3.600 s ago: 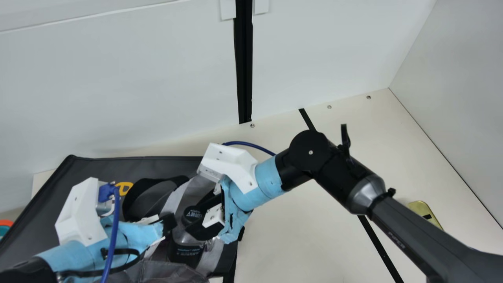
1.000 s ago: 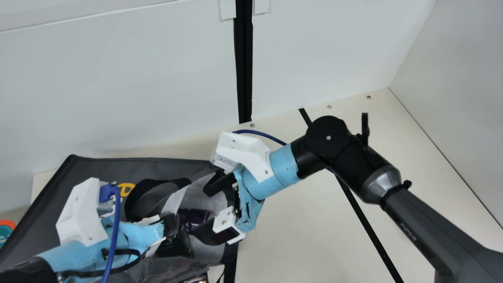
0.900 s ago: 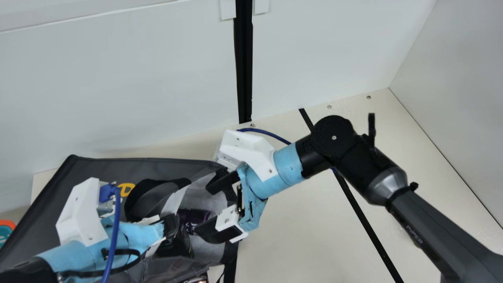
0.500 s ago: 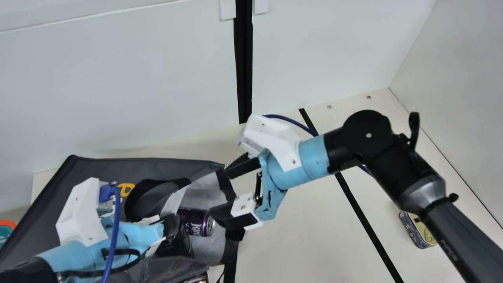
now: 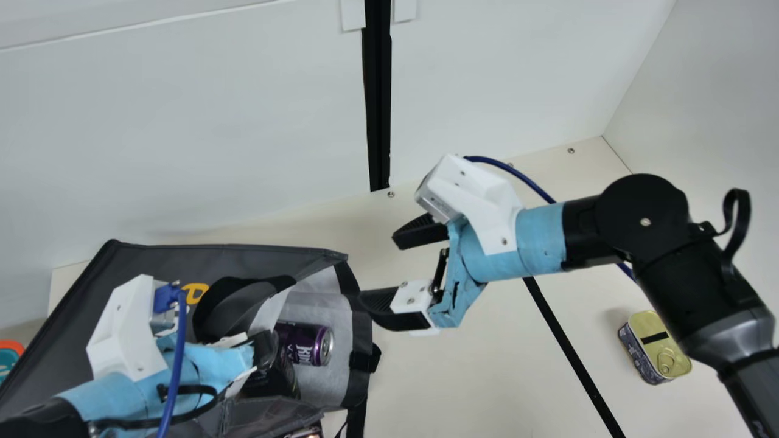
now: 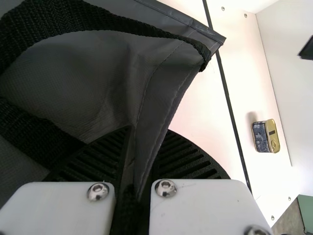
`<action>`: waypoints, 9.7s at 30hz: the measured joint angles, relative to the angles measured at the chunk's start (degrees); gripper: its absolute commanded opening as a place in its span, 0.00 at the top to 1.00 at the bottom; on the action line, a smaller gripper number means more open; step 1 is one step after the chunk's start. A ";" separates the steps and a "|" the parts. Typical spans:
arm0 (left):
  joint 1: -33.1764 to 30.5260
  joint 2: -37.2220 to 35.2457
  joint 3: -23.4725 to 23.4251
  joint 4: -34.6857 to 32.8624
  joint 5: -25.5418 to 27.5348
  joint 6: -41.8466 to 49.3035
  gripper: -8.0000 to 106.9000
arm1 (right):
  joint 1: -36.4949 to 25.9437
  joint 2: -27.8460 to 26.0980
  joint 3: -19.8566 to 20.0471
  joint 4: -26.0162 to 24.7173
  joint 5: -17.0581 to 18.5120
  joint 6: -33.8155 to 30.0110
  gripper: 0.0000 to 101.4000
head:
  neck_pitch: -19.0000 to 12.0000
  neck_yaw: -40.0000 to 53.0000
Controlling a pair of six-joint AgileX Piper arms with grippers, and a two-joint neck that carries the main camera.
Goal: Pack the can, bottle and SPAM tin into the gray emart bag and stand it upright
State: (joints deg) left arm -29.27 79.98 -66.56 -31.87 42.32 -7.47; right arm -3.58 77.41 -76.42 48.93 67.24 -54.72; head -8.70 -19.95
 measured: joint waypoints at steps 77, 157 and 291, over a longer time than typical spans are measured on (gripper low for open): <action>0.00 0.00 0.00 0.00 0.00 0.00 1.00 | -21.61 -20.58 -1.03 -48.32 2.78 32.84 0.06 | 0.00 0.00; 0.00 0.00 0.00 0.00 0.00 0.00 1.00 | -47.02 -17.73 10.20 -40.92 2.57 10.45 0.06 | 0.00 0.00; 0.00 0.00 0.00 0.00 0.00 0.00 1.00 | -46.67 5.91 16.41 -32.77 -11.56 -13.42 1.00 | 0.00 0.00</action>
State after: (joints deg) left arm -29.27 79.98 -66.56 -31.87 42.32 -7.47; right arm -50.25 83.32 -60.01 16.16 55.68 -68.14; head -8.70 -19.95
